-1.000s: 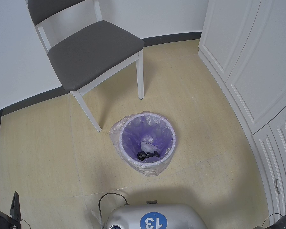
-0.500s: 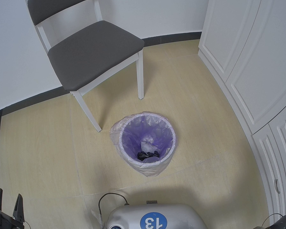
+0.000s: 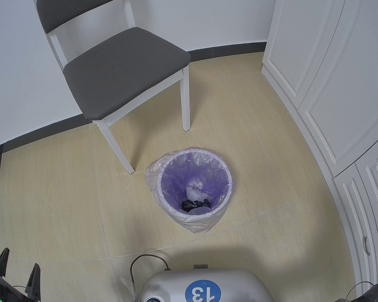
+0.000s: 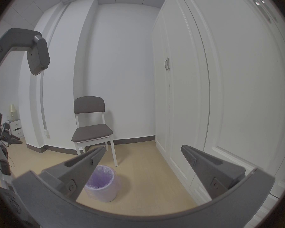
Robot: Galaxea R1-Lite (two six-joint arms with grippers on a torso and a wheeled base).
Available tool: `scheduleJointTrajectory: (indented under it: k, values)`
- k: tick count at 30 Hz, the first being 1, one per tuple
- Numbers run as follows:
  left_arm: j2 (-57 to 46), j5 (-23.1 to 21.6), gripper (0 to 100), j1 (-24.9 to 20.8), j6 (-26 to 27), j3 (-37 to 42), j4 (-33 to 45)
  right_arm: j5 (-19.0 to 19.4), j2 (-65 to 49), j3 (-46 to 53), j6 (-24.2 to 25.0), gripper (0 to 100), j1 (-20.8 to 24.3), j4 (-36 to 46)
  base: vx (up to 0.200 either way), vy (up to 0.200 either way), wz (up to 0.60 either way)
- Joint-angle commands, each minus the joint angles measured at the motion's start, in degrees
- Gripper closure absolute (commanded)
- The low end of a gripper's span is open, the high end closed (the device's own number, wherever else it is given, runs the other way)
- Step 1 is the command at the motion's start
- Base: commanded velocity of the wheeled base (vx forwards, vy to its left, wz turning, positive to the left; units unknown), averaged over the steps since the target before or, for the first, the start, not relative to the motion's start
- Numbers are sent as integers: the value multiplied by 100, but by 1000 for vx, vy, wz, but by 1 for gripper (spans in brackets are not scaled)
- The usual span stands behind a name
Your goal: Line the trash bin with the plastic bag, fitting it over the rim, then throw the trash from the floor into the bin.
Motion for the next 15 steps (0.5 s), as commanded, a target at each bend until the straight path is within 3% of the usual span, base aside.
scheduleJointTrajectory:
  k: [1,10,15]
  values:
    - [-68,18,0,1,-26,105,-18,26,-53,46,15,0,1,12,0,0,0]
    - [-77,9,0,1,36,105,-18,-36,-53,72,32,0,1,-32,0,0,0]
    - [-77,0,0,1,44,105,-18,-255,-44,582,-3,0,1,-621,0,0,0]
